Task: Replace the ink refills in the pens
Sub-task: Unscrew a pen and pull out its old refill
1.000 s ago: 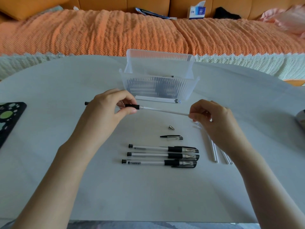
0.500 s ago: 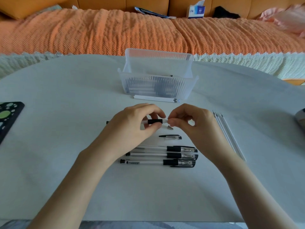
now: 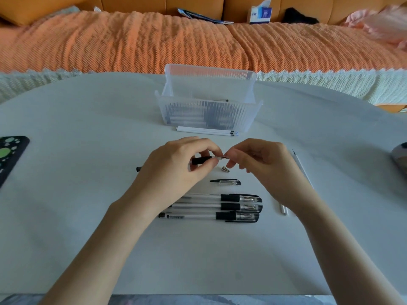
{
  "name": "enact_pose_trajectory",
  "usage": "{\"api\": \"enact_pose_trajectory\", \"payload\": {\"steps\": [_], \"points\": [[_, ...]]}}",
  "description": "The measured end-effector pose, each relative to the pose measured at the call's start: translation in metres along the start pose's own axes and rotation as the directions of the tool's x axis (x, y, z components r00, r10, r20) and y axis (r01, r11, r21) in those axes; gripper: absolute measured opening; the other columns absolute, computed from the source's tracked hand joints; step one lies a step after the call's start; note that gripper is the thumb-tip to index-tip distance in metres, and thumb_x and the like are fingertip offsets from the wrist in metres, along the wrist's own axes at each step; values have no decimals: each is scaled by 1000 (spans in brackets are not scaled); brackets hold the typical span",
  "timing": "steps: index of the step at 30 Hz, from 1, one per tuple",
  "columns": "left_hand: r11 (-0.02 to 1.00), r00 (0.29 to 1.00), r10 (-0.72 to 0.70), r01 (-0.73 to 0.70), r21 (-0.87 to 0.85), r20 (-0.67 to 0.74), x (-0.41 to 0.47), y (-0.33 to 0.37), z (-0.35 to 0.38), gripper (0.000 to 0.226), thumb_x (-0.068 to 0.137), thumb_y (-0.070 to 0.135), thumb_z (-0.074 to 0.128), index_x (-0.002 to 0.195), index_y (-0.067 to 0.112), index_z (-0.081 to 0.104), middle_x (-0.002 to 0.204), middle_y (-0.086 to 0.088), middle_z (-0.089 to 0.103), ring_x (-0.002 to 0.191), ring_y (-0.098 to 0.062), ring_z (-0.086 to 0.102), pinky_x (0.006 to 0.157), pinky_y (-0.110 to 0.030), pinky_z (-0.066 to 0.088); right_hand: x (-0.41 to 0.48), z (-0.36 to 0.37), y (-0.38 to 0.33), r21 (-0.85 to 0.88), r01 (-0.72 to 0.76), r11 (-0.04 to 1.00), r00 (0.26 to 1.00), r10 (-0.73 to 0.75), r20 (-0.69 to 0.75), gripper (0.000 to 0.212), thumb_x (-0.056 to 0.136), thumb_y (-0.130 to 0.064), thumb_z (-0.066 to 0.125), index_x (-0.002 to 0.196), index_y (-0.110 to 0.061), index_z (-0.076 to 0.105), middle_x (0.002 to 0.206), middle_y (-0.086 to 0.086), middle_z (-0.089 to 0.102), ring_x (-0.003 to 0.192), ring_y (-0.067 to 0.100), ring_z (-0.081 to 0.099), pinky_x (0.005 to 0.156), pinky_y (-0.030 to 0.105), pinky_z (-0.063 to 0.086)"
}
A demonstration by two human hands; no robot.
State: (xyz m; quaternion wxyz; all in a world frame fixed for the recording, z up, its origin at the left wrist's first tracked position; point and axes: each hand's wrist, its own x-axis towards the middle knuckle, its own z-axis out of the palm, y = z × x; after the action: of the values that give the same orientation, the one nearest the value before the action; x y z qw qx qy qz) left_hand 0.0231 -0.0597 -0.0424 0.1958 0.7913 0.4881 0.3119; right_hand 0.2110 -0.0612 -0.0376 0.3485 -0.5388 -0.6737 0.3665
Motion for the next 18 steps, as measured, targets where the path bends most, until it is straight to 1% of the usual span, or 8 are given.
{"api": "enact_pose_trajectory", "payload": {"steps": [3, 6, 7, 10, 12, 14, 17, 18], "points": [[999, 1000, -2, 2, 33, -6, 0, 1, 1, 4, 83, 36, 64, 86, 37, 61, 81, 19, 60, 69, -11, 59, 60, -22, 42, 0, 3, -2, -25, 7, 1000, 1000, -7, -7, 12, 88, -24, 61, 79, -24, 70, 72, -10, 70, 65, 2, 56, 69, 23, 45], [999, 1000, -9, 9, 36, -7, -1, 2, 1, 11, 79, 44, 65, 84, 36, 60, 81, 20, 62, 71, -9, 61, 64, -25, 47, 0, 4, -3, -13, 1, 1000, 1000, -1, -6, 12, 86, -25, 63, 75, -25, 69, 70, -10, 70, 64, 5, 55, 67, 27, 45], [999, 1000, -7, 8, 46, -12, -1, 2, 1, 12, 80, 45, 64, 84, 35, 60, 81, 20, 62, 71, -8, 61, 65, -26, 48, 0, 5, -3, -17, 4, 1000, 1000, -4, 2, 12, 85, -26, 63, 75, -25, 69, 69, -11, 70, 65, 7, 55, 67, 27, 44], [996, 1000, 0, 2, 84, -25, -1, 4, 2, 13, 83, 47, 60, 83, 34, 59, 77, 21, 60, 70, -9, 60, 63, -26, 48, -1, 4, -4, -38, 28, 999, 1000, -27, 12, 11, 85, -26, 64, 75, -26, 68, 70, -11, 70, 64, 2, 56, 62, 15, 40], [996, 1000, -10, 11, 89, -14, -1, 6, 2, 11, 84, 44, 59, 83, 33, 59, 75, 21, 59, 70, -8, 58, 61, -24, 46, -1, 4, -4, -59, 49, 997, 999, -48, 12, 10, 85, -23, 65, 75, -25, 68, 70, -10, 70, 66, 4, 59, 66, 15, 41], [996, 1000, -28, 28, 81, -1, 0, 7, 1, 9, 84, 42, 58, 82, 33, 59, 73, 22, 58, 69, -7, 56, 59, -20, 40, -2, 4, -5, -78, 67, 995, 998, -67, 2, 10, 84, -19, 66, 76, -22, 68, 69, -8, 70, 66, 5, 59, 65, 13, 41], [996, 998, -65, 65, 57, -5, 1, 5, -2, 9, 86, 38, 57, 80, 31, 59, 70, 19, 60, 64, -1, 51, 53, -11, 29, -2, 0, -5, -80, 81, 993, 993, -88, -79, 9, 81, -11, 68, 75, -17, 69, 65, -6, 68, 63, 6, 56, 64, 10, 40], [996, 997, -77, 77, 36, -9, 1, 4, -5, 9, 86, 36, 57, 79, 31, 59, 70, 19, 61, 63, 1, 51, 52, -11, 28, -1, -3, -4, -78, 82, 994, 989, -91, -114, 9, 80, -10, 69, 74, -17, 69, 65, -7, 68, 62, 6, 55, 63, 10, 39]]}}
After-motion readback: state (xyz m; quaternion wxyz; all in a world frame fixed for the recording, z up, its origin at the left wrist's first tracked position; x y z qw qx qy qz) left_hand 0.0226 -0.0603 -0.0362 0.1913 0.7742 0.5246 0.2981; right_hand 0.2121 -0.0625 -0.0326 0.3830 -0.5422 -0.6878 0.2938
